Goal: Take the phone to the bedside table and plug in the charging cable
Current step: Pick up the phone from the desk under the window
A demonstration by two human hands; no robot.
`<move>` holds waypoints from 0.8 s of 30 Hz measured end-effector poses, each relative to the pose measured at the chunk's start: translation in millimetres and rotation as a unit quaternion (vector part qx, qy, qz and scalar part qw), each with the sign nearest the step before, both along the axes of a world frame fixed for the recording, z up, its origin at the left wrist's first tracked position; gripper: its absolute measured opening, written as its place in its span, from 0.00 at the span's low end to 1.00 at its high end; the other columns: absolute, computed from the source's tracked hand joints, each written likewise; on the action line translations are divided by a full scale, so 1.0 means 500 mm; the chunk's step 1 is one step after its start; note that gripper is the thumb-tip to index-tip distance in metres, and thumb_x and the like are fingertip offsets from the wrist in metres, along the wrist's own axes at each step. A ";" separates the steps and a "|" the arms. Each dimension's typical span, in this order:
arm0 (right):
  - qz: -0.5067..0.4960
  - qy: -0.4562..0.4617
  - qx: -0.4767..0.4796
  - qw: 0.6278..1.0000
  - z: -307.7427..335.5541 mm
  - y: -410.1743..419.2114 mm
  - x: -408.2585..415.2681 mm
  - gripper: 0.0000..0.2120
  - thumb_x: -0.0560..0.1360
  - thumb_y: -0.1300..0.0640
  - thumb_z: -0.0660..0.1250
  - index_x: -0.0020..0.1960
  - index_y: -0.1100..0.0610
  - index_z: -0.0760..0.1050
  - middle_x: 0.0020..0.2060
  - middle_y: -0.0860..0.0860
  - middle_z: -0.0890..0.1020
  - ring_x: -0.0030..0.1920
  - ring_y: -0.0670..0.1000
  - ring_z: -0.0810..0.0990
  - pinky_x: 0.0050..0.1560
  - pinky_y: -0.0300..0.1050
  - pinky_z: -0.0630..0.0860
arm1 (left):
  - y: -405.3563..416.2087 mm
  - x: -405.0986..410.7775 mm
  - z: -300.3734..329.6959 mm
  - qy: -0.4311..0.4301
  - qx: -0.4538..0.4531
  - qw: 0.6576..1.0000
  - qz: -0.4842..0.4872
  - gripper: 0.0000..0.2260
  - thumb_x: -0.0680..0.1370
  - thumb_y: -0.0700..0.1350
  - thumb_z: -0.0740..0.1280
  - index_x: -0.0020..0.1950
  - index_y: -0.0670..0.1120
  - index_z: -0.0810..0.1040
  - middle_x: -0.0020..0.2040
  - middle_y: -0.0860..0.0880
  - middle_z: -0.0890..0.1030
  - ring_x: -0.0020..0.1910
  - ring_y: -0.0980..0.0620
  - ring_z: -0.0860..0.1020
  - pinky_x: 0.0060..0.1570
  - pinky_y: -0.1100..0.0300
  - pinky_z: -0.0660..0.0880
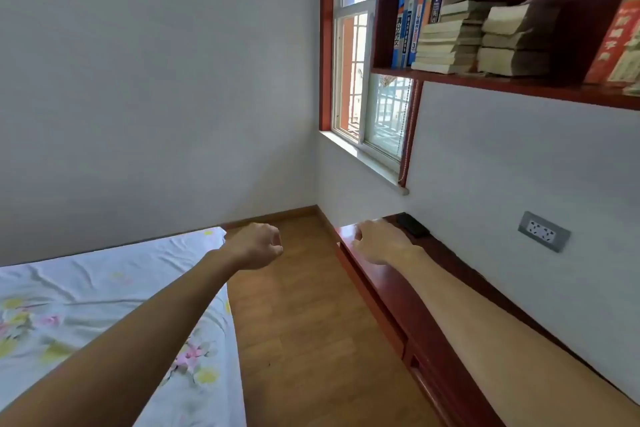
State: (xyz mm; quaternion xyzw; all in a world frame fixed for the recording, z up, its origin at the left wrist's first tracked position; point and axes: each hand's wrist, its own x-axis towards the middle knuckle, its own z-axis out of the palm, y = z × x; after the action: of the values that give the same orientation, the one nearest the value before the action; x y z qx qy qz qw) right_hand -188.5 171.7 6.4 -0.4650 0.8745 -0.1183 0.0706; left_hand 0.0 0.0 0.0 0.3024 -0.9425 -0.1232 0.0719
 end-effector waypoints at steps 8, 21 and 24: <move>-0.043 -0.023 0.028 0.998 -0.073 -0.052 -0.027 0.12 0.81 0.56 0.61 0.38 0.54 0.71 0.35 0.48 0.76 0.32 0.46 0.74 0.31 0.41 0.65 | -0.076 -0.058 -0.076 -0.017 0.034 0.999 -0.023 0.07 0.77 0.48 0.66 0.49 0.47 0.82 0.52 0.47 0.83 0.49 0.50 0.79 0.49 0.55 0.77; -0.061 -0.033 0.008 0.998 -0.088 -0.156 -0.216 0.13 0.81 0.53 0.63 0.41 0.57 0.77 0.41 0.53 0.81 0.32 0.48 0.74 0.30 0.40 0.67 | -0.178 -0.265 -0.122 -0.008 0.036 0.998 -0.056 0.02 0.78 0.49 0.65 0.48 0.52 0.75 0.52 0.49 0.79 0.48 0.51 0.77 0.43 0.59 0.73; -0.077 -0.040 -0.001 0.996 -0.112 -0.198 -0.284 0.17 0.78 0.60 0.60 0.30 0.53 0.65 0.32 0.50 0.75 0.27 0.49 0.71 0.26 0.40 0.63 | -0.218 -0.333 -0.129 -0.023 0.037 0.998 -0.054 0.03 0.78 0.49 0.66 0.48 0.51 0.76 0.53 0.49 0.79 0.48 0.51 0.77 0.44 0.59 0.74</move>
State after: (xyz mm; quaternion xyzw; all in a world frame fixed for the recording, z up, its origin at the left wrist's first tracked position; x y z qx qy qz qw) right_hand -330.4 72.5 -49.6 -0.3915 0.9040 -0.1427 0.0959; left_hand -166.3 -109.0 -64.4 0.2559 -0.9538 -0.1542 0.0320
